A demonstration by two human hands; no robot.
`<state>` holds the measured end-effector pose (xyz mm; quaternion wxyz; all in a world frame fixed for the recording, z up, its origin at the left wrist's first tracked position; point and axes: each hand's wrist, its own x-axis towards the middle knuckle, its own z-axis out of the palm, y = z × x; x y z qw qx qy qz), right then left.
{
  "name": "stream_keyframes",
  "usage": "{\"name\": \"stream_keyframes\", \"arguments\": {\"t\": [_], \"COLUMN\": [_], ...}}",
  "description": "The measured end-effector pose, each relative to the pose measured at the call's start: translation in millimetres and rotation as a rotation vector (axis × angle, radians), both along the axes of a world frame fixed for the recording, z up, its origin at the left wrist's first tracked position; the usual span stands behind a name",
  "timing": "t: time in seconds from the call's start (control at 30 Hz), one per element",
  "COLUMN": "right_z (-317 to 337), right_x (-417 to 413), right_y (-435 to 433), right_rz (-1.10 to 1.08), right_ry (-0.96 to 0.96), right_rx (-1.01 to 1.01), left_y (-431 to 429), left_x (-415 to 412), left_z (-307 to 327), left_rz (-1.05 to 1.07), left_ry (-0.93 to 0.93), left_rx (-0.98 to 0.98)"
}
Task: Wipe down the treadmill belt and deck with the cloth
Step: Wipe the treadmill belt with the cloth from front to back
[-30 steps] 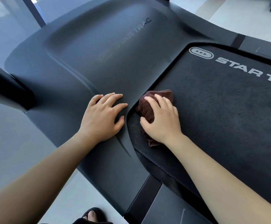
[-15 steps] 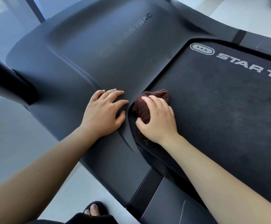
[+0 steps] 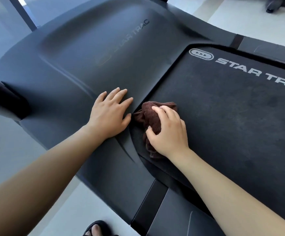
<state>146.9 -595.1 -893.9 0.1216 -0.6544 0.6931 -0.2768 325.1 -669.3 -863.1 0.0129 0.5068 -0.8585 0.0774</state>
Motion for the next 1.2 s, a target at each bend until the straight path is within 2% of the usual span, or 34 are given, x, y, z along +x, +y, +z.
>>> {"name": "stream_keyframes", "arguments": {"t": [0.43,0.87,1.2], "right_z": [-4,-8,-7], "right_x": [-51,-101,-141], "right_y": [-110,-199,-270], "right_rz": [-0.268,-0.411,-0.492], "right_ry": [-0.001,0.018,-0.023], "right_rx": [0.025,-0.003,0.003], "left_y": [-130,-220,-255], "left_x": [-68,-133,-155], "left_z": [4,-2,-4], "left_rz": [-0.263,-0.448,-0.417], "left_ry": [-0.108,-0.15,-0.146], "left_rx": [0.013,-0.014,-0.054]}}
